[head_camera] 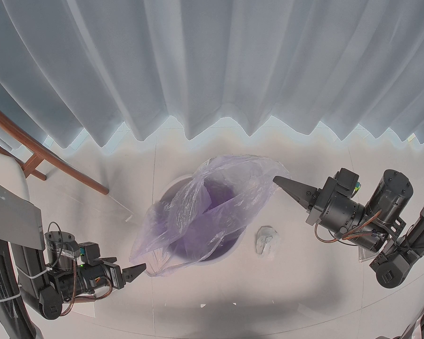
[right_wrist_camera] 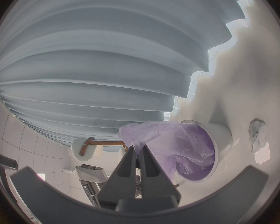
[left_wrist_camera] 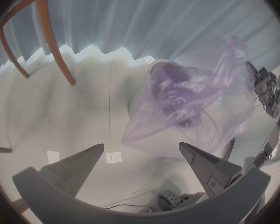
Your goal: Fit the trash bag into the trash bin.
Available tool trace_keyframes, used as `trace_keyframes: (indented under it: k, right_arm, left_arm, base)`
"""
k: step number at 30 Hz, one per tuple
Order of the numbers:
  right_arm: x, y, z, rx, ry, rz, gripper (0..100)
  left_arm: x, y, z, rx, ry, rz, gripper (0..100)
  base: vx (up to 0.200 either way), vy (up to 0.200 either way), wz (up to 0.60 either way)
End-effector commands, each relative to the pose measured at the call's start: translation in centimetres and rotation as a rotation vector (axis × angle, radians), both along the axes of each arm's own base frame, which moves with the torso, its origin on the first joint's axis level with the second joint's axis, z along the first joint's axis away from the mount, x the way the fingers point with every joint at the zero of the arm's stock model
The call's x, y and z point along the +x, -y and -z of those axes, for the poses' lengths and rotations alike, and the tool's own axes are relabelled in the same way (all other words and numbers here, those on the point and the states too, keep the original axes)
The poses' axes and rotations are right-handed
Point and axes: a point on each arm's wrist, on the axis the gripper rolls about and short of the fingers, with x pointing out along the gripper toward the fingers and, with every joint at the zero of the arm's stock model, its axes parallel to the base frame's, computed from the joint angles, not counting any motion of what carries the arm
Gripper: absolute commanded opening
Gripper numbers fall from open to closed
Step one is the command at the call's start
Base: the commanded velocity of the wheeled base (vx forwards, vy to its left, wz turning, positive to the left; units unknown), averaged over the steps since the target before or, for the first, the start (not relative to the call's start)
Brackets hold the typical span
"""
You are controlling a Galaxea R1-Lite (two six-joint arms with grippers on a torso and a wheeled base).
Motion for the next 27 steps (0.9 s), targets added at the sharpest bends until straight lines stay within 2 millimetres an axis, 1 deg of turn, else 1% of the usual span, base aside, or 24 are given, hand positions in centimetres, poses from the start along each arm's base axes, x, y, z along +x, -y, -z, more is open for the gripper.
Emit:
trace_keyframes:
  k: [1, 6, 10, 15, 21, 22, 27]
  right_arm:
    - [-0.2, 0.0, -0.4, 0.008, 0.024, -0.003, 0]
    - [-0.2, 0.0, -0.4, 0.009, 0.026, -0.003, 0]
    - [-0.2, 0.0, -0.3, 0.007, 0.023, -0.005, 0]
    - [-0.3, 0.0, -0.4, 0.008, 0.024, -0.005, 0]
    - [-0.2, 0.0, -0.4, 0.009, 0.026, -0.005, 0]
    - [-0.2, 0.0, -0.4, 0.009, 0.026, -0.003, 0]
    - [-0.2, 0.0, -0.4, 0.008, 0.024, -0.003, 0]
  left_arm:
    - [1.1, 0.4, -1.0, -0.074, 0.040, -0.038, 100]
    - [0.8, 1.1, -2.1, -0.126, 0.059, -0.029, 100]
    - [0.7, 1.9, -2.6, -0.167, 0.062, -0.018, 100]
    - [0.8, 1.9, -2.8, -0.178, 0.071, -0.022, 100]
    - [0.5, 1.8, -3.8, -0.188, 0.110, -0.017, 100]
    - [0.4, 1.9, -3.9, -0.187, 0.112, -0.015, 0]
    - [0.3, 1.9, -3.8, -0.182, 0.106, -0.012, 0]
  base:
    - [0.000, 0.000, 0.00]
    - [0.000, 0.000, 0.00]
    - [0.000, 0.000, 0.00]
    - [0.000, 0.000, 0.00]
    - [0.000, 0.000, 0.00]
    - [0.000, 0.000, 0.00]
    - [0.000, 0.000, 0.00]
